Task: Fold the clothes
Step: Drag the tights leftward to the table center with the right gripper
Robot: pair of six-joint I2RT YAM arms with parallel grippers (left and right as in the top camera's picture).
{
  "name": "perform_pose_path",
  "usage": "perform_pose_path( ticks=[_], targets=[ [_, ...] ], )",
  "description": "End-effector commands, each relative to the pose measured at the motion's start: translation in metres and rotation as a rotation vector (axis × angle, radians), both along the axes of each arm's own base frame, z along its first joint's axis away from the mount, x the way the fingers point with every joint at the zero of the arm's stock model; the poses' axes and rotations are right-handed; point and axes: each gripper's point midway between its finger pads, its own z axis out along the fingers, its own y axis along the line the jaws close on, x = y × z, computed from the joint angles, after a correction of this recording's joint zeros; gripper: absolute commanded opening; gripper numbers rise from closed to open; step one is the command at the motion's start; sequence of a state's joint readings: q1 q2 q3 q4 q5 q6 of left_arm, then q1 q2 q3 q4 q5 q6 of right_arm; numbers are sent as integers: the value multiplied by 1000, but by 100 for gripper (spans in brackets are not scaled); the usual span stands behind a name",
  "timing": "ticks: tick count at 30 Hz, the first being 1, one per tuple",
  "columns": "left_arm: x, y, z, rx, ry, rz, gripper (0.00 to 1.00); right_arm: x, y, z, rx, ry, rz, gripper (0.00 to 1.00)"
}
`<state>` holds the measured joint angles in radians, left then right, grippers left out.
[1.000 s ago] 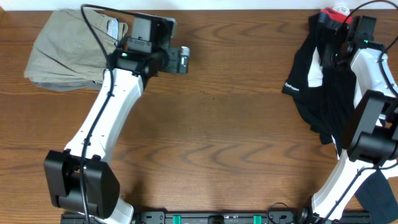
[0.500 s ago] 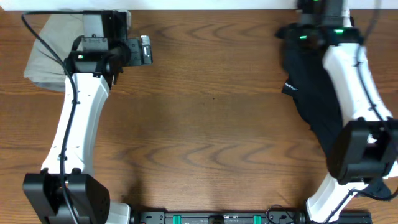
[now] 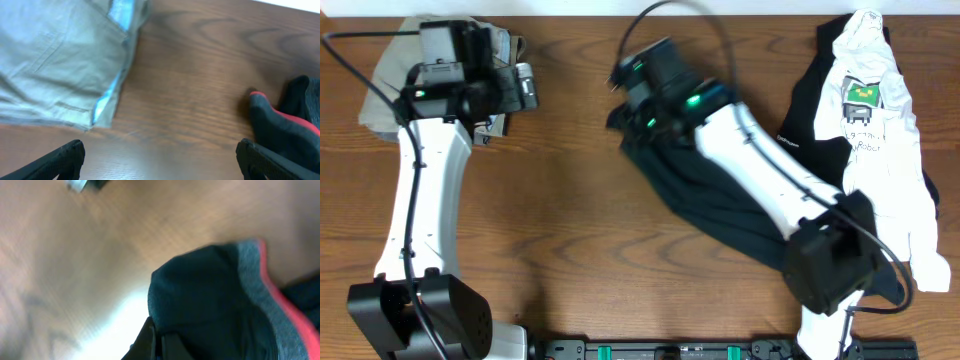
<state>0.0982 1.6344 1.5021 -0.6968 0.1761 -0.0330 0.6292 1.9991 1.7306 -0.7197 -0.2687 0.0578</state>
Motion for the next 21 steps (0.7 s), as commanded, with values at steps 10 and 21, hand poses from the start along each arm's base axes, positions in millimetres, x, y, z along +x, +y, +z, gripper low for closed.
perform_pose_path(
  ticks=[10,21],
  targets=[
    [-12,30,-1,-1,26,73,98,-1,-8,30,-4,-56,-32,81],
    [7,-74,-24,24,11,-377,98,64,-162,91,63,-95,-434,89]
  ],
)
